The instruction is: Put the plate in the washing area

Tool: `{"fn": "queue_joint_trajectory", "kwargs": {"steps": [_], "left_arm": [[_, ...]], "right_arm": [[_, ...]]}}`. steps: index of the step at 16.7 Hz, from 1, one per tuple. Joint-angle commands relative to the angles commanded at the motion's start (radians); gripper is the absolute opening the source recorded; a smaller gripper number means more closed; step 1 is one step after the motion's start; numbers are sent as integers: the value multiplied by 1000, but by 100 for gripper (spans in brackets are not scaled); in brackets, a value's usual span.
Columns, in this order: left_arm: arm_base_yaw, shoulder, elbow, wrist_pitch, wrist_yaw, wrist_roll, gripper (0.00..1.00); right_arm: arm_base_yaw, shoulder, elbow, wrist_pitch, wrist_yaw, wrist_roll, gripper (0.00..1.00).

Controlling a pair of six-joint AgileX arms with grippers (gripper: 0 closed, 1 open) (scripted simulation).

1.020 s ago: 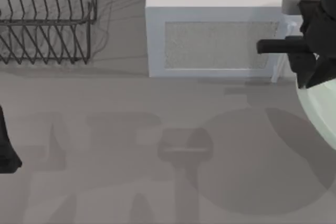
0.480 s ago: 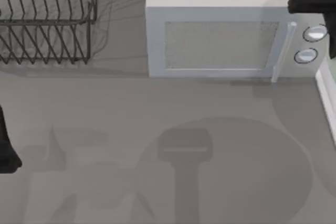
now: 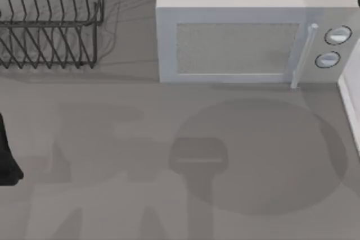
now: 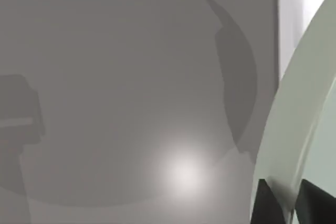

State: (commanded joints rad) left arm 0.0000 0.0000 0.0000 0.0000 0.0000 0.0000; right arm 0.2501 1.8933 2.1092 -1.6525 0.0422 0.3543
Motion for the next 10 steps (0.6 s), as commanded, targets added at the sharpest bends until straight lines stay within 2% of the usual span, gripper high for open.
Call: {"fn": "queue_joint_trajectory", "kwargs": {"steps": [5, 10], "left_arm": [[0, 0, 0, 0, 0, 0, 100], [0, 0, 0, 0, 0, 0, 100]], "right_arm": [[-187, 313, 351, -9, 30, -116, 0], [-297, 662, 660, -63, 2, -296, 0]]}}
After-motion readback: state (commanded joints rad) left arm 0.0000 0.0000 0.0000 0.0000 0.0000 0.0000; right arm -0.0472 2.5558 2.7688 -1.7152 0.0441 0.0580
